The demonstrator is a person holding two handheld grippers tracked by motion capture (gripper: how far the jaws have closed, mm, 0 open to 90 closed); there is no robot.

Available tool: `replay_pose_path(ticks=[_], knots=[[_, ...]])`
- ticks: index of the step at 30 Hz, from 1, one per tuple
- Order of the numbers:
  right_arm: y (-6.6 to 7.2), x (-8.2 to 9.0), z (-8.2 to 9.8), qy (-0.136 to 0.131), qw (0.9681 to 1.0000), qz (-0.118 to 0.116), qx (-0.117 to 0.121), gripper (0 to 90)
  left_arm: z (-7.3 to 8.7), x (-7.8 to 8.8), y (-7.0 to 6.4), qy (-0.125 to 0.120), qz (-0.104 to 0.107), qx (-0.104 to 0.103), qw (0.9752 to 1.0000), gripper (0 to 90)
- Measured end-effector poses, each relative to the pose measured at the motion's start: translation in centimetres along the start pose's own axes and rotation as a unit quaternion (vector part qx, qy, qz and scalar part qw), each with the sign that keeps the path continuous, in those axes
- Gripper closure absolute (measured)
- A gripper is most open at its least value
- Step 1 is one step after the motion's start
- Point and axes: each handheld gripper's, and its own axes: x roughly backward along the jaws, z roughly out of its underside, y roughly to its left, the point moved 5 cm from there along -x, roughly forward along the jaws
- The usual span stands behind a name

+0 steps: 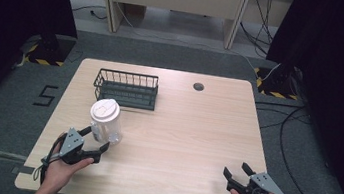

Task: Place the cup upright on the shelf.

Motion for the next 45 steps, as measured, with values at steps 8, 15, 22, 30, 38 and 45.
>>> replay_pose_path(ticks=[8,15,22,30,38,45], knots=[[0.0,0.0,0.0,0.002,1.0000,-0.001,-0.004,24.9,-0.5,-1.7,0.3,0.000,0.008,0.010,0.9999,14.4],[0.0,0.0,0.0,0.002,1.0000,-0.002,-0.004,25.0,-0.6,-2.6,0.6,0.002,0.006,0.016,0.9998,14.2],[0.0,-0.1,0.0,0.003,1.0000,-0.002,-0.006,25.2,-0.8,-3.5,0.8,0.002,0.007,0.020,0.9998,14.1],[0.0,-0.1,0.0,0.004,1.0000,-0.002,-0.006,25.4,-1.2,-4.2,0.9,-0.002,0.006,0.021,0.9998,14.0],[0.0,-0.1,0.0,0.007,1.0000,-0.001,-0.005,25.6,-1.2,-4.4,1.0,-0.009,0.008,0.023,0.9997,15.5],[0.0,-0.1,0.0,0.007,1.0000,-0.001,-0.006,25.8,-1.1,-4.4,1.1,-0.016,0.012,0.026,0.9994,17.0]])
